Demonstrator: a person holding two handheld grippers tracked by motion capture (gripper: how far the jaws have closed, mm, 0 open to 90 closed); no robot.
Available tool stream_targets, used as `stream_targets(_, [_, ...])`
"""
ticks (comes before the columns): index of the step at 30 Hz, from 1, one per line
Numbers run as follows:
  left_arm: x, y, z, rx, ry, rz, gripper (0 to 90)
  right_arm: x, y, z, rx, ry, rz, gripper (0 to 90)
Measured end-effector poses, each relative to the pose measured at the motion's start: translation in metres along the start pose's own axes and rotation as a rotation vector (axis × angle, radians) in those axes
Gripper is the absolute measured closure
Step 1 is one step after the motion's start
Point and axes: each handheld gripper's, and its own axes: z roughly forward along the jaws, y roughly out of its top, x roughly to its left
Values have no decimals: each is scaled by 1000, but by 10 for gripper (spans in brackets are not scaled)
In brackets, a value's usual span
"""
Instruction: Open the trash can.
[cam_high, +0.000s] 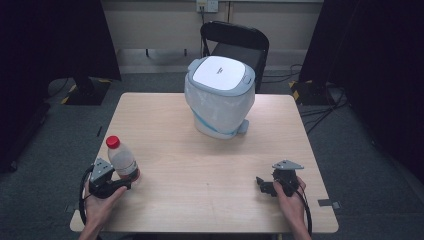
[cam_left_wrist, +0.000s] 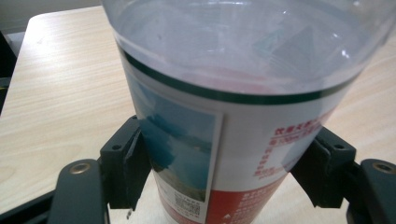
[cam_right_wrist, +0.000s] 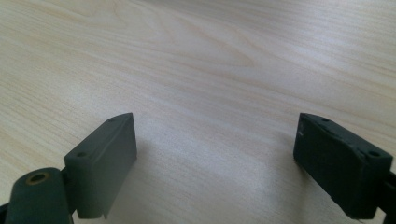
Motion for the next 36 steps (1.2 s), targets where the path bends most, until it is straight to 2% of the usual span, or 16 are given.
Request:
stream_targets(3, [-3, 3, 5, 4, 2, -8, 280, 0, 0, 0, 0, 0, 0, 123])
stream_targets(4, [-2, 5, 5, 16, 5, 14, 280, 0, 0, 0, 0, 0, 0, 123])
stream_targets(9, [-1, 6, 7, 28, -8, -12, 272, 0, 0, 0, 0, 0, 0, 123])
stream_targets(11, [-1, 5, 7, 39, -15, -10, 263, 0, 0, 0, 0, -1, 1, 122])
stream_targets(13, [-1, 4, 7, 44, -18, -27, 195, 0, 0, 0, 0, 0, 0, 123])
stream_targets(17, [1, 2, 2, 30, -35, -66, 159, 0, 0, 0, 0, 0, 0, 122])
stream_targets(20, [1, -2, -4, 39, -36, -75, 156, 0, 0, 0, 0, 0, 0, 122])
stream_targets(26, [-8, -14, -20, 65, -12, -95, 165, 1, 1, 1, 3, -6, 9, 117])
stream_targets(28, [-13, -18, -26, 75, -29, -62, 215, 1, 1, 1, 2, -5, 7, 117])
stream_targets(29, [-17, -19, -28, 72, -28, -60, 244, 1, 1, 1, 3, -5, 7, 117])
stream_targets(33, [-28, -20, -33, 64, -84, -43, 322, 1, 1, 1, 2, -6, 7, 117])
stream_targets(34, [-32, -19, -32, 68, -101, -42, 336, 1, 1, 1, 2, -6, 7, 117])
stream_targets(36, [-40, -17, -28, 68, -163, -77, 348, 1, 1, 1, 3, -6, 7, 117])
